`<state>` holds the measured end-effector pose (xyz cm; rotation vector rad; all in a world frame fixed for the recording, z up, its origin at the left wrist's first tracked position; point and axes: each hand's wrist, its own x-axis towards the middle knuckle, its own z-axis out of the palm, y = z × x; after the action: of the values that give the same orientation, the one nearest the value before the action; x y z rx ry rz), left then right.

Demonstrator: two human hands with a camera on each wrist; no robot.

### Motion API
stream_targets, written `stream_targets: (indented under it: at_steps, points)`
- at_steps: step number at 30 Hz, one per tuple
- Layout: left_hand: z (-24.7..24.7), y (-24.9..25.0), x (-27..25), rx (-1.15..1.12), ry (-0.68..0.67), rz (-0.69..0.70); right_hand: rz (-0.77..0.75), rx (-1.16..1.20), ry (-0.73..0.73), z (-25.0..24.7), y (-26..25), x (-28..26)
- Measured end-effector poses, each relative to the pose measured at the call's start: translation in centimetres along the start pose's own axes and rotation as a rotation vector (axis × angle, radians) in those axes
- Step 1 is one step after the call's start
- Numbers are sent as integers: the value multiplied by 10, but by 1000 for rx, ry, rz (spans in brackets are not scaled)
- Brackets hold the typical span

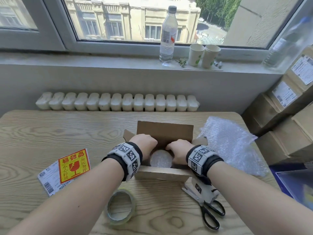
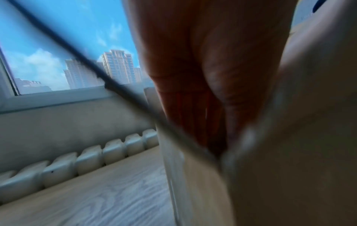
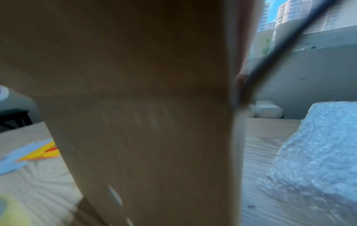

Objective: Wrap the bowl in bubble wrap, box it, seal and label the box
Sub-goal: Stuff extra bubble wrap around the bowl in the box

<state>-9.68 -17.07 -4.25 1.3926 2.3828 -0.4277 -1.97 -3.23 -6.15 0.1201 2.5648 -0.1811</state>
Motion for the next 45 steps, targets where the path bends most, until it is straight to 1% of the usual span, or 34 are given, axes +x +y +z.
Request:
stream_targets:
  at_steps: [3,5,8,11,13,15,19,25,30,33,37,42,45]
  points:
    - [-20,1,-10,-74,116,-45,19,36,94,-17,5,-17]
    - [-32,7,-16,-79,178,-54,21,86,175,-28,8,-30]
    - [-47,22,-20,-77,232,-64,12,183,283,-44,12,-51]
    - [-65,40,-19,-89,289,-72,19,231,405,-55,26,-72]
    - [-77,54,-14,-91,326,-72,79,277,486,-55,43,-86]
    - [-88,70,-5,-113,356,-65,160,317,522,-52,66,-100]
    - [-104,108,20,-192,380,-33,292,360,505,-41,122,-127]
    - [-113,163,64,-254,336,4,457,423,427,-15,197,-148]
    - [-112,195,101,-291,260,-12,537,511,387,9,242,-142]
    - [-107,206,122,-330,192,-49,536,567,339,24,263,-130]
    - [-99,217,145,-357,97,-97,478,614,344,36,282,-116]
    - [-86,229,165,-398,-19,-152,412,684,295,43,299,-99]
    - [-79,234,171,-398,-71,-157,413,776,324,50,304,-91]
